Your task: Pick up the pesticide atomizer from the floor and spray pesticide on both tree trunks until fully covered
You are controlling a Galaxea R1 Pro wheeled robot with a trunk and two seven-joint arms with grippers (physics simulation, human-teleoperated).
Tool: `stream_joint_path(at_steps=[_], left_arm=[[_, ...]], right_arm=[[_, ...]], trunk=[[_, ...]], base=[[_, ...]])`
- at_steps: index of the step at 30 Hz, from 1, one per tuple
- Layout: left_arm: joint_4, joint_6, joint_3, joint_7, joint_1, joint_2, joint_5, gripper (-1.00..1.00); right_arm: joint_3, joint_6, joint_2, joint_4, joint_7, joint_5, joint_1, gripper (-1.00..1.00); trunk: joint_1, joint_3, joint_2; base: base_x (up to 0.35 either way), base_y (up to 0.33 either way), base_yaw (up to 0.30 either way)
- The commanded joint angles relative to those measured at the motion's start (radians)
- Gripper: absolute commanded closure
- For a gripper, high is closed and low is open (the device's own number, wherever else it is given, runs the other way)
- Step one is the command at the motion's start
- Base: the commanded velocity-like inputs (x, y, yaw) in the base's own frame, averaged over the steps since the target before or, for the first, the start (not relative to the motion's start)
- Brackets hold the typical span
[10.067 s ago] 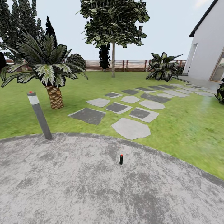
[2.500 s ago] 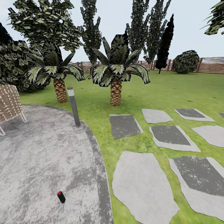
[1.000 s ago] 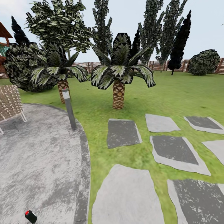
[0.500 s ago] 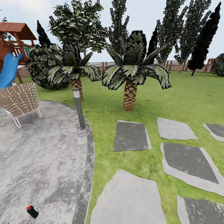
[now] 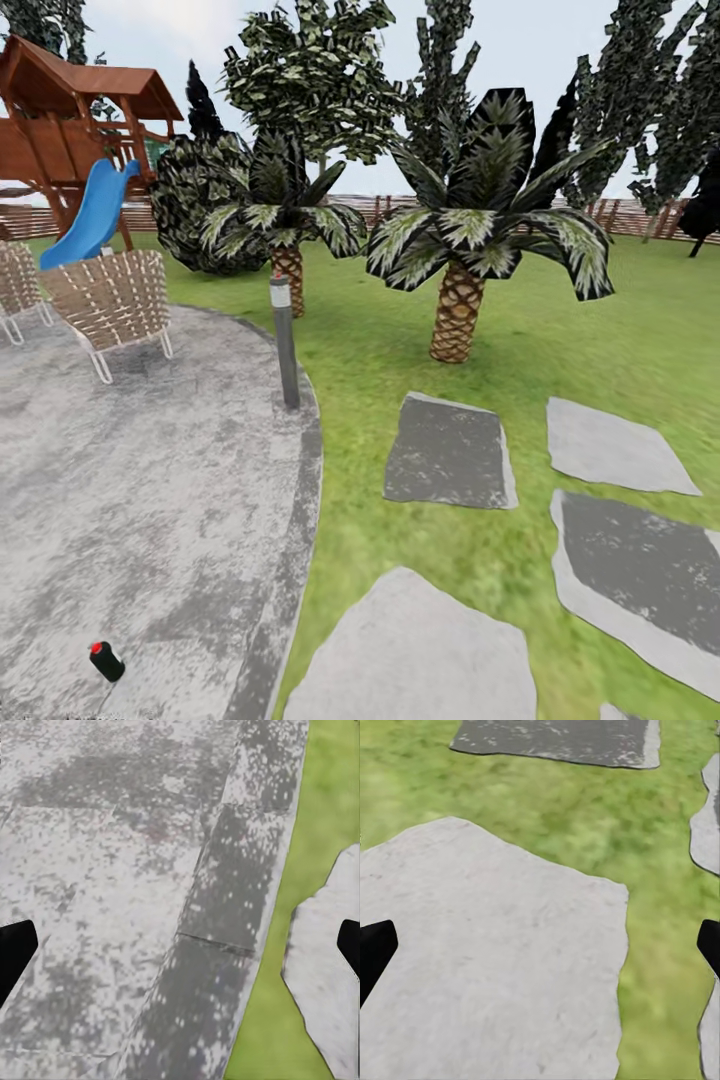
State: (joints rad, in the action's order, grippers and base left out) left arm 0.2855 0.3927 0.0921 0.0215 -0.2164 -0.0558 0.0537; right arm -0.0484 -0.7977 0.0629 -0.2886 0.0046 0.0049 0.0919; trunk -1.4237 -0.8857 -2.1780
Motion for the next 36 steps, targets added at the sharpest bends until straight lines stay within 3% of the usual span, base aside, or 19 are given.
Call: stream_joint_path(at_steps=[1, 36], left_arm=[[0.0, 0.0, 0.0, 0.0, 0.0, 0.0, 0.0, -1.0], [0.0, 0.0, 0.0, 0.0, 0.0, 0.0, 0.0, -1.0]], right_arm=[[0.0, 0.0, 0.0, 0.0, 0.0, 0.0, 0.0, -1.0], [0.001, 0.0, 0.0, 0.0, 0.0, 0.0, 0.0, -1.0]], trunk=[[0.0, 0.0, 0.0], [0.0, 0.004, 0.0]], base=[[0.173, -0.233, 0.278], [0.178, -0.21, 0.278]])
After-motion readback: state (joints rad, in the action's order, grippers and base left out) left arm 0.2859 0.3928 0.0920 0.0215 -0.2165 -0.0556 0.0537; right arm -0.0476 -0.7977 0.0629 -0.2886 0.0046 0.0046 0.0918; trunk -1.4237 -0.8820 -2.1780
